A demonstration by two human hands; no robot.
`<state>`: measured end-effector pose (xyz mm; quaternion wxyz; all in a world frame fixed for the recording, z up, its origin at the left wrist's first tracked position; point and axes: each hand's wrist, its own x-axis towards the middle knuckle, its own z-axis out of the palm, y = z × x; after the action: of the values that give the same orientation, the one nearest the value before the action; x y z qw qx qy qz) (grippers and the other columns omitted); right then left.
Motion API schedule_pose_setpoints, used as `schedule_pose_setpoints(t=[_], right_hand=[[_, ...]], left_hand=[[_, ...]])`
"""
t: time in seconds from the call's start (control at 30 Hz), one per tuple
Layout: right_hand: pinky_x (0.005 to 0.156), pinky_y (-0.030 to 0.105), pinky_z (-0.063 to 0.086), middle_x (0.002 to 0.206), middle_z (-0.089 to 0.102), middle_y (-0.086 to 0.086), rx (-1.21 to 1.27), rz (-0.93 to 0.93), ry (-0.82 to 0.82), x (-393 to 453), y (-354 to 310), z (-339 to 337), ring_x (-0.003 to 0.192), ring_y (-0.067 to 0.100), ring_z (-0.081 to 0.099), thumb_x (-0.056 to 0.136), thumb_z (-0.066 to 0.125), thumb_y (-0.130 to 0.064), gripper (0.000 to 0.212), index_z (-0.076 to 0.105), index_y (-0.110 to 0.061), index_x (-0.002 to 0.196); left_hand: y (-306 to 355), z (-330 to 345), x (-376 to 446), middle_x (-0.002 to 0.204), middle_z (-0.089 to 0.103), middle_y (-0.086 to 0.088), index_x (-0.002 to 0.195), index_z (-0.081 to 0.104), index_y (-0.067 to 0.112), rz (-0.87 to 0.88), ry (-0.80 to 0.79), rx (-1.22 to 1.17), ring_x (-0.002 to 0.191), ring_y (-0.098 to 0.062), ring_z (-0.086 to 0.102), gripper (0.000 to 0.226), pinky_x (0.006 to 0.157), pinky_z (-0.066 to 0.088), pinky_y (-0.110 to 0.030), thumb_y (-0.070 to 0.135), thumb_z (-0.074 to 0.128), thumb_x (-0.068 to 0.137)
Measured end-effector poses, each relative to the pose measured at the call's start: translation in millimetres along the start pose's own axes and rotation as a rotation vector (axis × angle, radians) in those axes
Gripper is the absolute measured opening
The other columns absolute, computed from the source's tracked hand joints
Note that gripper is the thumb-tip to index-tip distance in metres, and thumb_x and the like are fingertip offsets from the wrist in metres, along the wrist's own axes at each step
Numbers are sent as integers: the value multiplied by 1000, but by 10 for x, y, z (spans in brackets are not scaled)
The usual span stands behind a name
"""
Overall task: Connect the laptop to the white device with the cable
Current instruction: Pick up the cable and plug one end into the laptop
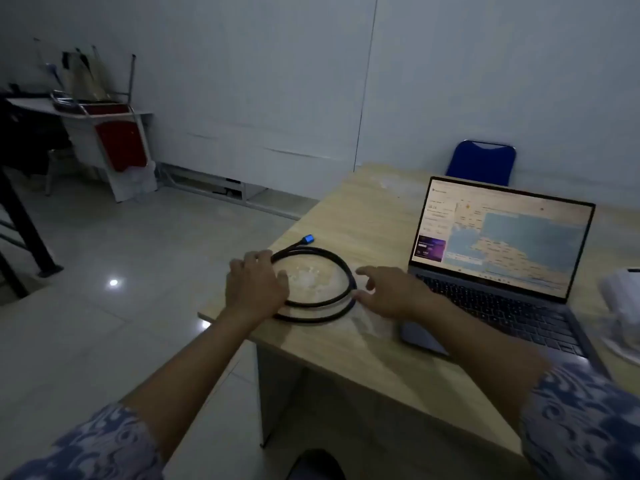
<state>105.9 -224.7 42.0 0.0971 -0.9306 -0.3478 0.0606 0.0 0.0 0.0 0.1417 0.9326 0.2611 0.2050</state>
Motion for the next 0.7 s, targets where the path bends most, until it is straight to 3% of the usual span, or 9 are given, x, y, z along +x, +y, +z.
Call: schedule_pose_setpoints(t=[0.13,0.2,0.3,0.4,0.53,0.63,0.7], right_hand=[[101,41,44,145,46,6,-14,-27,-219,44,-144,248,129,27,47,81,63,-64,84,26,-41,152],[99,41,46,141,47,4,-2,-40,-213,104,-142,314,124,24,49,77,65,-66,80,36,-42,147],[90,38,52,129,56,-1,74,-63,-151,192,-112,347,109,17,56,76,68,-64,66,53,-36,135],[86,39,55,118,61,-6,109,-60,-130,257,-66,393,101,13,60,76,68,-64,56,59,-35,124],[77,42,57,105,63,-6,137,33,3,361,13,413,92,15,61,84,63,-58,35,63,-33,108],[77,40,56,108,60,-2,155,80,102,422,51,418,92,18,60,88,60,-52,31,63,-30,110],[81,38,54,115,57,-1,154,81,116,435,82,426,98,19,58,90,59,-49,34,62,-30,118]], left_hand=[[-213,-45,211,133,55,-14,137,44,11,-219,-238,-122,116,-34,54,59,87,45,-39,50,46,93],[-241,-24,278,126,58,-12,130,48,11,-232,-312,-123,109,-29,58,56,78,45,-34,51,47,92],[-262,-35,400,102,62,-6,106,58,14,-203,-334,-86,86,-21,58,33,67,45,-32,43,52,90],[-218,-51,532,92,66,-7,97,65,11,-215,-365,-126,79,-20,61,27,69,51,-33,35,56,89],[-4,-129,694,86,65,-11,98,69,1,-309,-427,-415,71,-22,59,24,60,45,-28,22,59,90],[200,-221,729,83,68,-10,107,68,0,-389,-517,-694,62,-17,66,21,56,45,-28,11,58,92],[289,-252,711,88,71,-10,114,65,1,-417,-582,-906,66,-15,71,22,61,47,-28,10,59,95]])
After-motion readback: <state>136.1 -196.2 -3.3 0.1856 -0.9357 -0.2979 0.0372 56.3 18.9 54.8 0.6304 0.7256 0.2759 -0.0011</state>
